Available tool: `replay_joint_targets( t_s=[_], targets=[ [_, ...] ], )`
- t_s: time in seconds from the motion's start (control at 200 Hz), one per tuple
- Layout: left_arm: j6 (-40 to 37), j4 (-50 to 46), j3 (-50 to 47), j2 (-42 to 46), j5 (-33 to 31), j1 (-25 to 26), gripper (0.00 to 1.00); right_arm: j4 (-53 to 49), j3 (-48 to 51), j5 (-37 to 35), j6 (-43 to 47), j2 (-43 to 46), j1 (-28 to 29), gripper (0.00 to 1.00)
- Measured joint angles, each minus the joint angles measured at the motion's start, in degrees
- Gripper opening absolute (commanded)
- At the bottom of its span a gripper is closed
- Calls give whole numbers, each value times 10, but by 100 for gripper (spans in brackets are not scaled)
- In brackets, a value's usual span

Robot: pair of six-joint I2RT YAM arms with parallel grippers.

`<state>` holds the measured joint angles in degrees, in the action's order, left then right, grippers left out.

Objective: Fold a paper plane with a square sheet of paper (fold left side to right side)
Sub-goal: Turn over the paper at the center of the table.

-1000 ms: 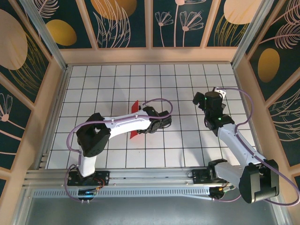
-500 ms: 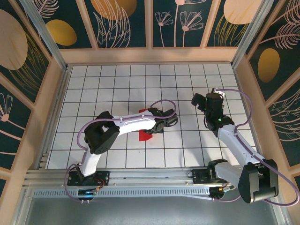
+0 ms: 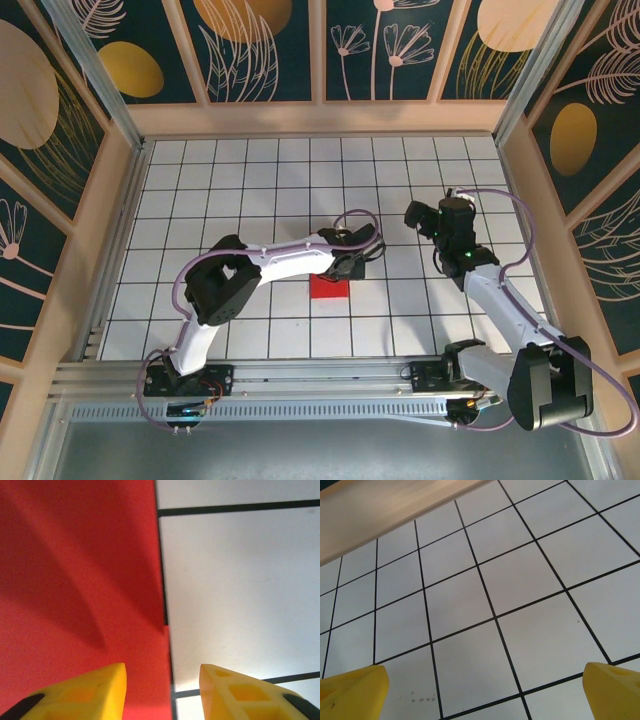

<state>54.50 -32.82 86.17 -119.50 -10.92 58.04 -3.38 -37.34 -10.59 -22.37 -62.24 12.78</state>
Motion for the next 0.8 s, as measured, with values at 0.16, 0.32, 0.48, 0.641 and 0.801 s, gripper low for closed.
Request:
replay_joint_targets(
  t_s=[0.16,0.32,0.48,0.641,0.801],
  targets=[
    [-3,59,-42,23,36,-15,52,-14,-10,45,10,-17,-12,96],
    [-5,123,-110,99,62,-44,55,-28,-33,133,17,-42,-23,76],
    [-13,208,-207,219,74,-86,58,-36,-55,246,21,-89,-23,43],
    [-14,294,-330,341,86,-141,61,-29,-58,358,-6,-159,-12,18],
    [-11,356,-431,413,107,-192,64,-1,-57,425,-39,-221,53,0]
  ],
)
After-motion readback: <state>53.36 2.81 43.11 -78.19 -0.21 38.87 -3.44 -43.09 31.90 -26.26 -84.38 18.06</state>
